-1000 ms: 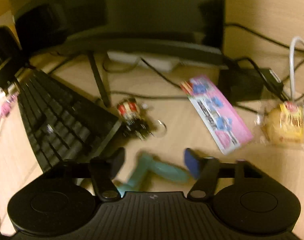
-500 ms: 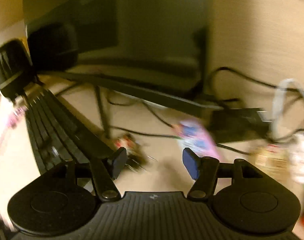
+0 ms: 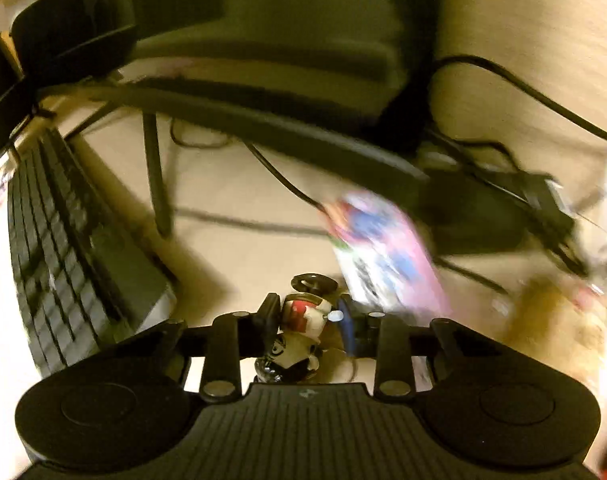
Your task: Organize objects
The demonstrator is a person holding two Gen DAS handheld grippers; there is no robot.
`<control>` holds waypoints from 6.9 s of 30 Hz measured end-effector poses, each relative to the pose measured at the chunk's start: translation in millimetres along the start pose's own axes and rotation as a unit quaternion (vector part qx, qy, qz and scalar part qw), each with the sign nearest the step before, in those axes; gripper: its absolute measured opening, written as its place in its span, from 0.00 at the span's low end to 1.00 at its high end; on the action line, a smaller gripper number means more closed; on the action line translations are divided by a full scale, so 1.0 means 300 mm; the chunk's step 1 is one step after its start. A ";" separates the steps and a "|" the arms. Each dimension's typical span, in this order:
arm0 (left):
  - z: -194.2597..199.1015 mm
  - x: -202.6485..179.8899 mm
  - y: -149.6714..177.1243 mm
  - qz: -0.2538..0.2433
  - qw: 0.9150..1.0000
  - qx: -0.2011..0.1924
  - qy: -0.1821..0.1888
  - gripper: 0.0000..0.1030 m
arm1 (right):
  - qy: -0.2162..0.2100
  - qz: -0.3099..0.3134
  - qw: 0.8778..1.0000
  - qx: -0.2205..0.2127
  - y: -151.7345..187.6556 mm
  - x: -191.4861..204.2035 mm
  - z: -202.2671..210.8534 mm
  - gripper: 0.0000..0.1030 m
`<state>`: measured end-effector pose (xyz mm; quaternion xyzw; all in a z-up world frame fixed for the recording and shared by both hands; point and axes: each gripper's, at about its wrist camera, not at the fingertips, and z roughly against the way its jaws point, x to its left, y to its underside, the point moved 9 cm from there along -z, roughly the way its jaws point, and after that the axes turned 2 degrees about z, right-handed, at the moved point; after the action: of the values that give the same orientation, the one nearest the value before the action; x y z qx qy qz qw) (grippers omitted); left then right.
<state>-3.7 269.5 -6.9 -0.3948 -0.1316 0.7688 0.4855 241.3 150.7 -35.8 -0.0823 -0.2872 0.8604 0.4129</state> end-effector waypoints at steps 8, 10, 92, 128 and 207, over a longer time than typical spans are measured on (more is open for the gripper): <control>-0.200 -0.304 -0.016 -0.185 0.982 0.028 0.037 0.11 | 0.036 -0.056 0.996 -0.059 0.170 -0.239 0.322 0.40; -0.233 -0.367 -0.036 -0.211 0.976 0.027 0.048 0.12 | 0.040 -0.073 0.993 -0.086 0.214 -0.274 0.438 0.56; -0.245 -1.028 0.157 -0.165 0.955 0.131 0.211 0.16 | 0.186 -0.134 0.969 -0.097 0.931 -0.471 1.030 0.30; -0.197 -0.546 0.155 -0.052 0.997 0.036 0.046 0.15 | 0.243 -0.220 0.934 -0.139 0.646 -0.812 0.780 0.51; -0.628 -0.577 -0.200 -0.175 0.978 -0.031 -0.112 0.24 | 0.186 -0.110 0.974 -0.073 0.892 -0.420 0.677 0.84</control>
<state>210.7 118.0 -11.9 -0.2917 -0.2763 0.7066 0.5825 68.3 -163.5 -31.4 -0.2386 -0.2743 0.7564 0.5438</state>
